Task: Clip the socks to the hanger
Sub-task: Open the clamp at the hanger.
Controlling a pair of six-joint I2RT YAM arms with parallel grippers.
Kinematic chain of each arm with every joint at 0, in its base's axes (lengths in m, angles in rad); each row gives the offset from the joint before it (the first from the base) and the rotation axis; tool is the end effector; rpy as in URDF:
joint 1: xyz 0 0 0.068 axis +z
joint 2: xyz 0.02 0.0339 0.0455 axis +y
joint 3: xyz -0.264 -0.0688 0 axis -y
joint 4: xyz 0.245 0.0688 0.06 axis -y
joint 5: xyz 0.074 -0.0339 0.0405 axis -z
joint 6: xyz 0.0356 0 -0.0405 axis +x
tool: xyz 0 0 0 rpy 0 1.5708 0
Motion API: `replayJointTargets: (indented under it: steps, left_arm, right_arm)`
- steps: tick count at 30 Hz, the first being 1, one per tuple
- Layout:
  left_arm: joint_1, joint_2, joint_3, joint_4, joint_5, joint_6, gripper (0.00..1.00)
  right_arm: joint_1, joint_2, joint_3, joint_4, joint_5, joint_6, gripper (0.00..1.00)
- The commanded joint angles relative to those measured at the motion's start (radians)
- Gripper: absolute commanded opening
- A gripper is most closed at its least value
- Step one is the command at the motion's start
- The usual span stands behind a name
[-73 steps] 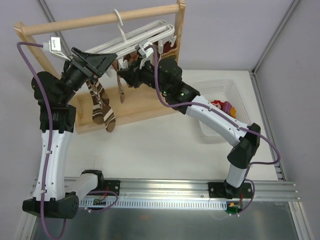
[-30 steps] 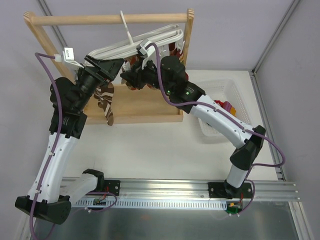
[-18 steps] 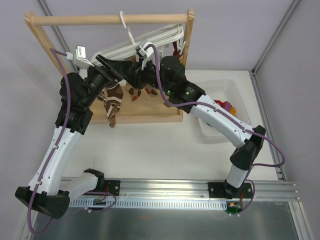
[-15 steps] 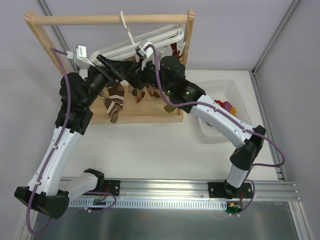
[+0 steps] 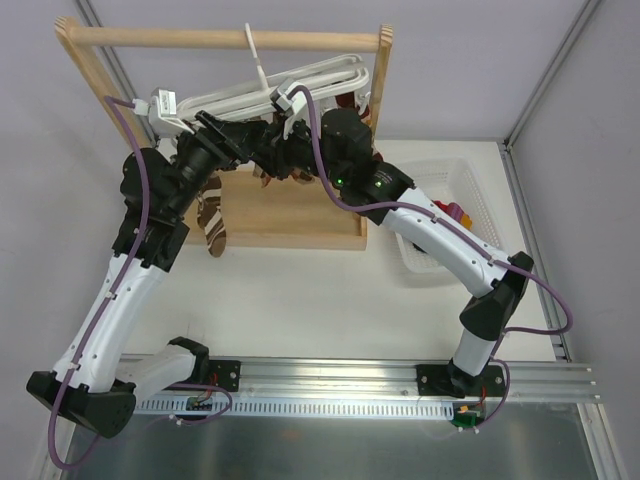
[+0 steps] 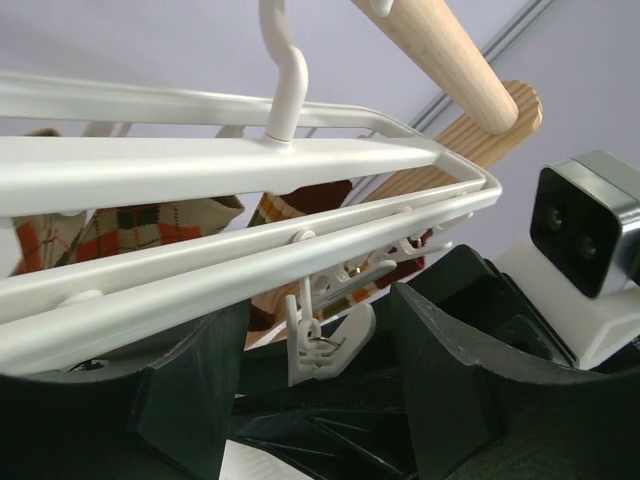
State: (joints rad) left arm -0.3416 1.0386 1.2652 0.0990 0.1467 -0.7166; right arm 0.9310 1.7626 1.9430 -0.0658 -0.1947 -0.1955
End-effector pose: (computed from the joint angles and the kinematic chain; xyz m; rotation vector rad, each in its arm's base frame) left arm 0.2006 -0.0769 0.4894 -0.1122 1.3088 -1.0018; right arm 0.2385 0.3321 0.4881 -0.9353 1.1748 0.7380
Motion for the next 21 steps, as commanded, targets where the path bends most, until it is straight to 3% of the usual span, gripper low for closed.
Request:
replayJointTargets:
  steps: [1,7,17,21]
  left_arm:
    - [-0.011,-0.017,-0.032,0.142,-0.030,0.042,0.58]
    - [-0.016,-0.025,-0.072,0.206,-0.036,0.037,0.58]
    - [-0.027,-0.034,-0.102,0.235,-0.068,0.034,0.50]
    - [-0.030,-0.022,-0.095,0.237,-0.059,0.037,0.39]
  right_arm:
    - [0.029,-0.032,0.045,-0.061,-0.084,-0.009,0.11]
    - [0.028,-0.032,0.057,-0.089,-0.081,-0.013,0.11]
    - [0.029,-0.031,0.060,-0.103,-0.075,-0.022,0.11]
    - [0.029,-0.029,0.070,-0.121,-0.071,-0.031,0.11]
